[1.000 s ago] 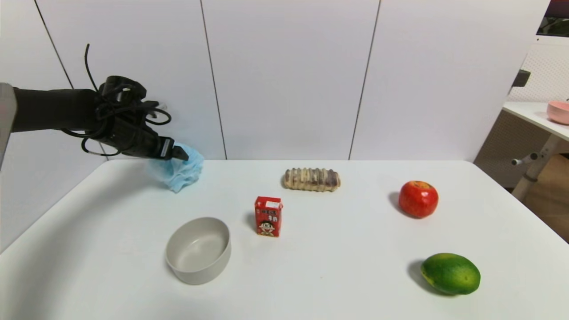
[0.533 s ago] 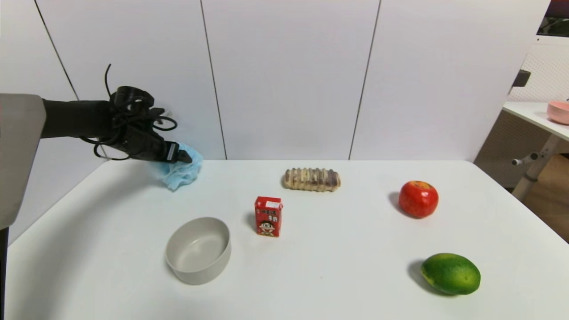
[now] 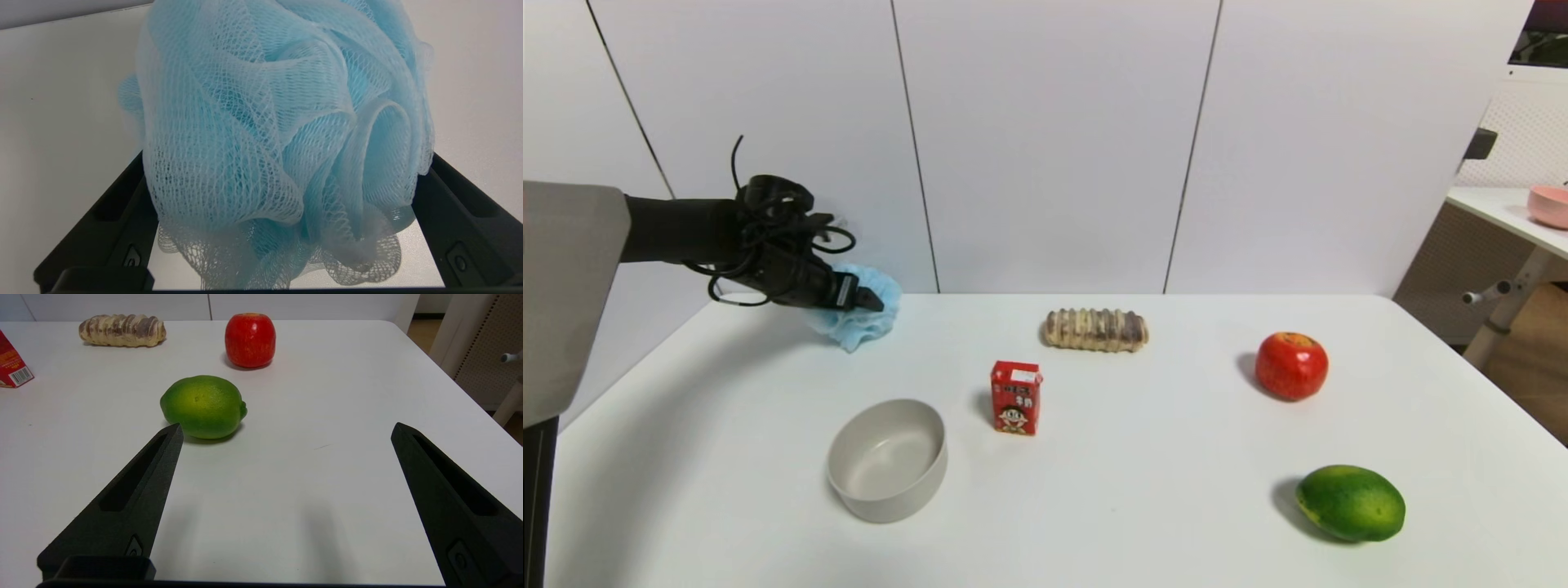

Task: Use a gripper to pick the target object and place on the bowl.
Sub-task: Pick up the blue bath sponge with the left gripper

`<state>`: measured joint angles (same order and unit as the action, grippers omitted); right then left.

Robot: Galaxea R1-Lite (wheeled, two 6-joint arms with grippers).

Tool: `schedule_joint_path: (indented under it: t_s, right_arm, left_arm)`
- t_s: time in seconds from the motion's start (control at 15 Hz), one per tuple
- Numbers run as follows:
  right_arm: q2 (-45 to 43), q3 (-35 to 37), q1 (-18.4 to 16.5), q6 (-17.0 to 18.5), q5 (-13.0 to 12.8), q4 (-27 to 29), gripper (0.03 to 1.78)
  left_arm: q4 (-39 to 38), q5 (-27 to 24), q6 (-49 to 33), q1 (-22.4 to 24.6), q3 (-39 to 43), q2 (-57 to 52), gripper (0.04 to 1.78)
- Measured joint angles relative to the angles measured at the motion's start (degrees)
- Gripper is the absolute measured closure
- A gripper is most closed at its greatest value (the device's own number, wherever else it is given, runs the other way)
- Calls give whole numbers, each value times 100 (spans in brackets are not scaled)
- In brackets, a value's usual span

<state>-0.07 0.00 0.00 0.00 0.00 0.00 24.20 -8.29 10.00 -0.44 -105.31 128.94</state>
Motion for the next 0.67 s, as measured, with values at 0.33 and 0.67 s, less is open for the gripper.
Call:
schedule_joint_path:
  t_s: [0.33, 0.67]
  right_arm:
    - [0, 0, 0, 0, 0, 0, 6]
    - [0, 0, 0, 0, -2, 0, 6]
  left_arm:
    - [5, -5, 4, -11, 0, 5, 68]
    - [2, -2, 6, -5, 2, -39, 156]
